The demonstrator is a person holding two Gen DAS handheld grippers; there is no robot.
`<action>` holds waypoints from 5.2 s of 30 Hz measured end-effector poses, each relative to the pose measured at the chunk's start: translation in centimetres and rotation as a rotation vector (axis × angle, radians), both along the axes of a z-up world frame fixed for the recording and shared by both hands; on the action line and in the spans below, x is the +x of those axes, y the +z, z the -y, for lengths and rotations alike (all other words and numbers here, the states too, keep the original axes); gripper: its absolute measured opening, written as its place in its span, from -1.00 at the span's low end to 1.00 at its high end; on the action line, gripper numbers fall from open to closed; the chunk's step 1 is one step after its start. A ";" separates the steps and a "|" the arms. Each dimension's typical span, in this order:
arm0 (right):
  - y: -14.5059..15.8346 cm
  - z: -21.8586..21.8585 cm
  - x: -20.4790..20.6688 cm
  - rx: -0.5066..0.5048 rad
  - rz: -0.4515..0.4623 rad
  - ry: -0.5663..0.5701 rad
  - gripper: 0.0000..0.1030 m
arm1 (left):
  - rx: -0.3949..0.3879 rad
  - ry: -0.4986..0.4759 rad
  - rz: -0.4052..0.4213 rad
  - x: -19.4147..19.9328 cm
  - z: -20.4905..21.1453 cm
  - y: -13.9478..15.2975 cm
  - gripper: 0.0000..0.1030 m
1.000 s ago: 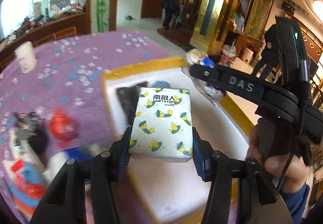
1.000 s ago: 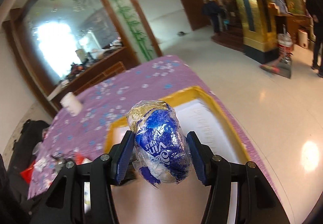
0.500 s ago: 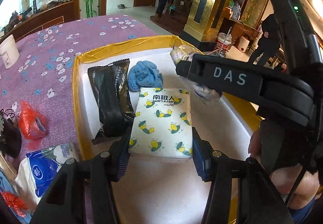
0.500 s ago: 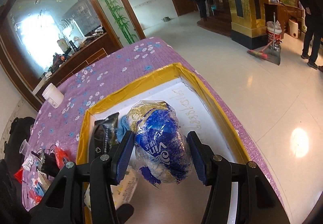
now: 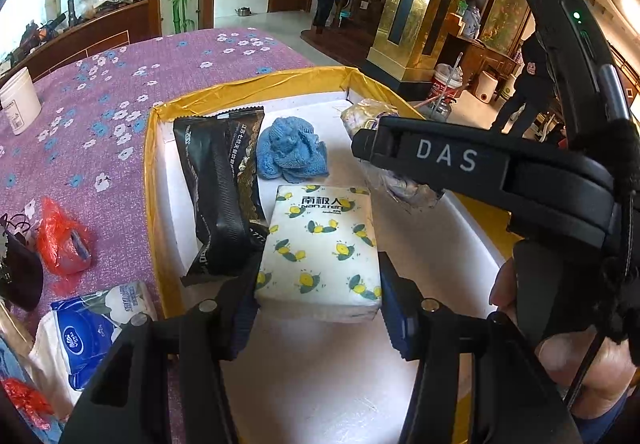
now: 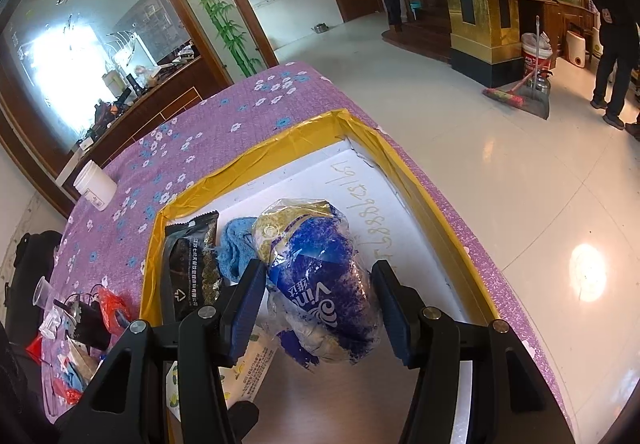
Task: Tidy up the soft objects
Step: 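Carry the tissue pack with the left tool while the right tool carries the Vinda bag to the tray, then release the tissue pack with the left tool while the right tool releases the Vinda bag, then withdraw both tools from the tray back toward the tablecloth items, then grasp the zip bag of yellow and green strips with the right tool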
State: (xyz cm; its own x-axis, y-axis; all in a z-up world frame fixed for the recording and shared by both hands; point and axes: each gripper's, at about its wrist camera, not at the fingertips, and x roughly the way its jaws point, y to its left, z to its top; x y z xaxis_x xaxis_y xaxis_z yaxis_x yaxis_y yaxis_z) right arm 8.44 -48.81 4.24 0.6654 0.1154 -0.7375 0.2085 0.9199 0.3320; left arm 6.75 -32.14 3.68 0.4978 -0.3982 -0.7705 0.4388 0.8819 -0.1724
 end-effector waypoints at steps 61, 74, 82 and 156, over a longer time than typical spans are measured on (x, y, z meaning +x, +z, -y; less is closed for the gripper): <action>6.4 -1.5 -6.3 -0.149 0.351 -0.168 0.90 | -0.081 0.034 0.162 -2.9 -3.0 1.7 0.53; 4.8 -0.5 -6.3 -0.051 0.321 -0.173 0.81 | -0.047 0.022 0.166 -3.2 -3.0 1.1 0.54; 5.2 -0.8 -6.3 -0.111 0.394 -0.146 0.81 | -0.040 0.092 0.217 -3.3 -3.9 1.7 0.54; -1.2 -26.3 -16.7 -0.101 0.037 0.997 -0.12 | -0.023 0.414 0.023 -10.5 -31.9 0.7 0.80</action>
State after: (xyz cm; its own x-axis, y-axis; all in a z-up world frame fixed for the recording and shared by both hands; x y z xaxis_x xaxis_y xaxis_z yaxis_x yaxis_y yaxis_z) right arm -8.24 -22.48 3.07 0.3217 0.5709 -0.7554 -0.6822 0.6930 0.2332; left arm -3.79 -0.21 4.39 0.6365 -0.1778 -0.7505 0.0523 0.9808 -0.1880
